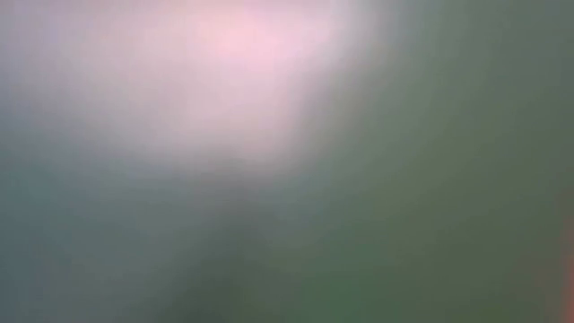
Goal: Pick & Place USB Port
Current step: Put the right gray video cable into the orange bin
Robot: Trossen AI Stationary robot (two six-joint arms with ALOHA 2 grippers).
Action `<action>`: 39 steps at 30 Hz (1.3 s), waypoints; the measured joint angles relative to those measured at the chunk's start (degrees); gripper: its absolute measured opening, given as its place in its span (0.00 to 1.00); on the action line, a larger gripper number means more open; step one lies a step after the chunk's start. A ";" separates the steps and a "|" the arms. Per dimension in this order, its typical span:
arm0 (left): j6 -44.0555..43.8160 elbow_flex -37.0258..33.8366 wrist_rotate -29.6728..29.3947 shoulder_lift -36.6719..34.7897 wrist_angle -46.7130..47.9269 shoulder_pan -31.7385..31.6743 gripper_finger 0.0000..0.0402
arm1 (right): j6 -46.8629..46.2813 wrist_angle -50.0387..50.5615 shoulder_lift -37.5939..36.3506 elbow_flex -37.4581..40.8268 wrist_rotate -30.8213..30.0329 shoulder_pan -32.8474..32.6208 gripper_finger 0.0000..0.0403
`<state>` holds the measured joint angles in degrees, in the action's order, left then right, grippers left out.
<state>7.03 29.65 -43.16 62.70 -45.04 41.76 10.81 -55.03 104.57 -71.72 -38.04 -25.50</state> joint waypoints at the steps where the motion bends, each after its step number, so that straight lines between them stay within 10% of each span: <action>1: 0.11 0.00 -0.32 0.00 -0.01 0.15 0.10 | 0.44 -0.02 -0.02 0.00 -1.27 -0.08 0.52; 18: 1.08 0.02 -2.35 8.63 -8.16 -3.16 0.10 | -1.95 4.31 0.39 -0.02 -16.19 1.55 0.05; 28: -2.28 0.04 0.44 8.76 -7.80 -4.63 0.10 | -0.03 7.76 0.53 -0.26 -33.32 0.57 0.02; 35: -5.10 0.04 7.56 7.57 -8.69 -2.81 0.37 | 6.19 8.99 -0.07 -0.66 -52.74 -2.36 0.00; 39: -5.13 0.02 6.58 6.22 -7.35 -1.31 0.45 | 10.96 1.42 -0.37 -2.77 -53.49 -6.87 0.00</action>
<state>1.90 29.67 -36.58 68.92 -52.39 40.45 21.77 -53.60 104.20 -74.49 -91.53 -32.36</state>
